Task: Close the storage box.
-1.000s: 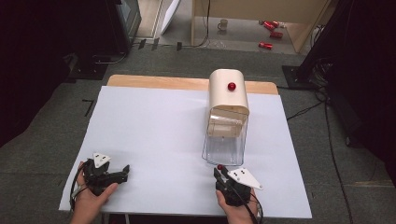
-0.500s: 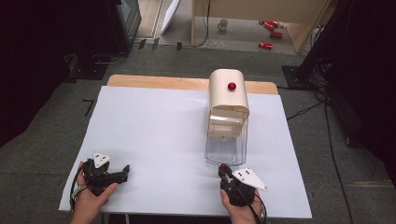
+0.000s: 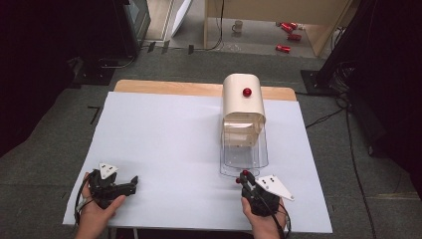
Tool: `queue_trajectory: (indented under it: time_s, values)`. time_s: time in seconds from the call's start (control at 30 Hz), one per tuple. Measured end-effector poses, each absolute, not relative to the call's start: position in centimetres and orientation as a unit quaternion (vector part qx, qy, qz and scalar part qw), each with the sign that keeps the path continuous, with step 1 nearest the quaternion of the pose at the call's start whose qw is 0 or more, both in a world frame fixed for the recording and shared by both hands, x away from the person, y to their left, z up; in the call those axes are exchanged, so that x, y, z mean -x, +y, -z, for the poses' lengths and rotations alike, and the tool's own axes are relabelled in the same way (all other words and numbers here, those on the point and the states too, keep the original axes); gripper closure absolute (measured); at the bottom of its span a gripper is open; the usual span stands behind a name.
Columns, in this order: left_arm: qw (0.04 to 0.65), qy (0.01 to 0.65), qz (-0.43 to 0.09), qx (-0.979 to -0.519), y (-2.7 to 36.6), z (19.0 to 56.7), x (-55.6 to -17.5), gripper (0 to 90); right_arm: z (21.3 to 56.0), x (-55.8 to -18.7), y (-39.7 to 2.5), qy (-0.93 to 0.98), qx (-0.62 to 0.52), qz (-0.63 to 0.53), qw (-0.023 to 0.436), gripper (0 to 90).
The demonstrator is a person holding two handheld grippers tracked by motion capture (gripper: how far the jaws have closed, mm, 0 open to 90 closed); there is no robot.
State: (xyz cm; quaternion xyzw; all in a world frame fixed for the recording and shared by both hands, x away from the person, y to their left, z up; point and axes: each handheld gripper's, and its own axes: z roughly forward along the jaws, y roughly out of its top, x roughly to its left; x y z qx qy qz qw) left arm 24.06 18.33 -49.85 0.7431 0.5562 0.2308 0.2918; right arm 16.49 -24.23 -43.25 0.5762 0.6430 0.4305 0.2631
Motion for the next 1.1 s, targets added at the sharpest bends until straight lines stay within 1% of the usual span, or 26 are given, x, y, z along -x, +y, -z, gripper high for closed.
queue_trajectory:
  time_s: [0.53,0.9,1.1]
  values:
    - [0.292,0.556,-0.231,-0.743,18.3,49.8,-24.1,2.0,41.0,-19.0,-24.4,0.637,-0.570,-0.440,0.275,75.6]
    - [0.292,0.556,-0.230,-0.743,18.3,49.8,-24.1,2.0,40.9,-21.7,-24.6,0.635,-0.577,-0.440,0.265,75.5]
    - [0.292,0.556,-0.230,-0.743,18.3,49.8,-24.1,2.0,40.7,-23.1,-24.5,0.637,-0.578,-0.433,0.268,75.5]
